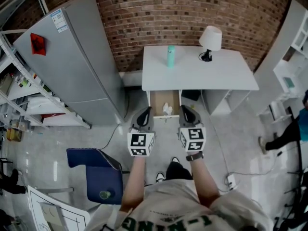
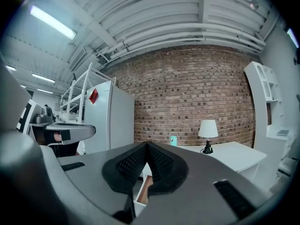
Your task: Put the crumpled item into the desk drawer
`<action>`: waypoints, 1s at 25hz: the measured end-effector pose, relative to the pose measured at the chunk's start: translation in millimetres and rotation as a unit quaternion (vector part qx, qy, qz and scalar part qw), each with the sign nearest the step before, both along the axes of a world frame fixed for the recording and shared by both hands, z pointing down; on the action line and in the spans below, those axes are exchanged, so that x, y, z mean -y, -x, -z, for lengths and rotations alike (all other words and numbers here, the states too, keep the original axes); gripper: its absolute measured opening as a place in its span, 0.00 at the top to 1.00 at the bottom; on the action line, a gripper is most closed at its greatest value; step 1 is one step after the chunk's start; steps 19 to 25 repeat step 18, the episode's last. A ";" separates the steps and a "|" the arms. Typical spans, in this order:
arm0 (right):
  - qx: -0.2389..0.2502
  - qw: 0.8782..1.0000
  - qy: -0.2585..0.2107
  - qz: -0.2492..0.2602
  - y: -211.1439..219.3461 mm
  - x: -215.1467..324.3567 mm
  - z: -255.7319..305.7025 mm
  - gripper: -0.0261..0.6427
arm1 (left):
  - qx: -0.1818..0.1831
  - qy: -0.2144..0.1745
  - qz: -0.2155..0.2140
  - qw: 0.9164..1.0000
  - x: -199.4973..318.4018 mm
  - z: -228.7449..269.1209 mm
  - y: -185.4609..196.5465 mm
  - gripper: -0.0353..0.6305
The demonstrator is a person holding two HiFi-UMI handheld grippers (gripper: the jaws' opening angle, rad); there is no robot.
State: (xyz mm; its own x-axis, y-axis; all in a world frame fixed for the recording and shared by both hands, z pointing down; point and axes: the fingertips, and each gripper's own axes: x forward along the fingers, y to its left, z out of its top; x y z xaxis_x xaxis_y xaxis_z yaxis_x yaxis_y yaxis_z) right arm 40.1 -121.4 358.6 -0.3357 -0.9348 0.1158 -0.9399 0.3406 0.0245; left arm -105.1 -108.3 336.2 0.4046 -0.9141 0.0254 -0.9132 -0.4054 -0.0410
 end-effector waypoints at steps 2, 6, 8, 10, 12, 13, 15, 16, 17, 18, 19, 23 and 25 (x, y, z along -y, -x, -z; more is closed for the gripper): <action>0.001 1.000 -0.006 0.004 1.7 -2.0 3.2 0.96 | -0.003 0.002 0.000 1.000 -1.6 0.4 0.3 0.95; 0.004 1.000 -0.014 0.004 1.8 -2.4 8.8 0.96 | -0.008 0.002 -0.002 1.000 -1.3 1.5 -0.1 0.95; 0.004 1.000 -0.015 0.003 0.8 -1.8 9.8 0.96 | -0.008 -0.001 -0.004 1.000 -0.5 2.2 -1.2 0.95; 0.004 1.000 -0.016 0.003 0.5 -1.7 10.0 0.96 | -0.010 -0.001 -0.006 1.000 -0.3 1.1 -2.6 0.95; 0.003 1.000 -0.017 0.002 -0.3 -0.9 8.9 0.96 | -0.009 -0.001 -0.006 1.000 0.8 -0.7 -3.0 0.95; 0.003 1.000 -0.017 0.000 -1.3 0.2 8.5 0.96 | -0.010 -0.001 -0.007 1.000 2.1 -0.9 -3.4 0.95; 0.005 1.000 -0.014 -0.003 -4.1 3.9 8.0 0.96 | -0.011 -0.001 -0.007 1.000 5.7 0.2 -5.2 0.95; 0.007 1.000 -0.014 -0.003 -5.4 6.2 7.7 0.96 | -0.013 0.000 -0.008 1.000 7.8 1.4 -6.5 0.95; 0.008 1.000 -0.013 -0.004 -6.7 8.8 7.5 0.96 | -0.014 -0.001 -0.009 1.000 9.9 2.8 -7.8 0.95; 0.010 1.000 -0.012 -0.005 -8.0 11.4 7.1 0.96 | -0.016 -0.001 -0.010 1.000 12.0 4.1 -9.0 0.95; 0.010 1.000 -0.012 -0.005 -8.0 11.4 7.1 0.96 | -0.016 -0.001 -0.010 1.000 12.0 4.1 -9.0 0.95; 0.010 1.000 -0.012 -0.005 -8.0 11.4 7.1 0.96 | -0.016 -0.001 -0.010 1.000 12.0 4.1 -9.0 0.95; 0.010 1.000 -0.012 -0.005 -8.0 11.4 7.1 0.96 | -0.016 -0.001 -0.010 1.000 12.0 4.1 -9.0 0.95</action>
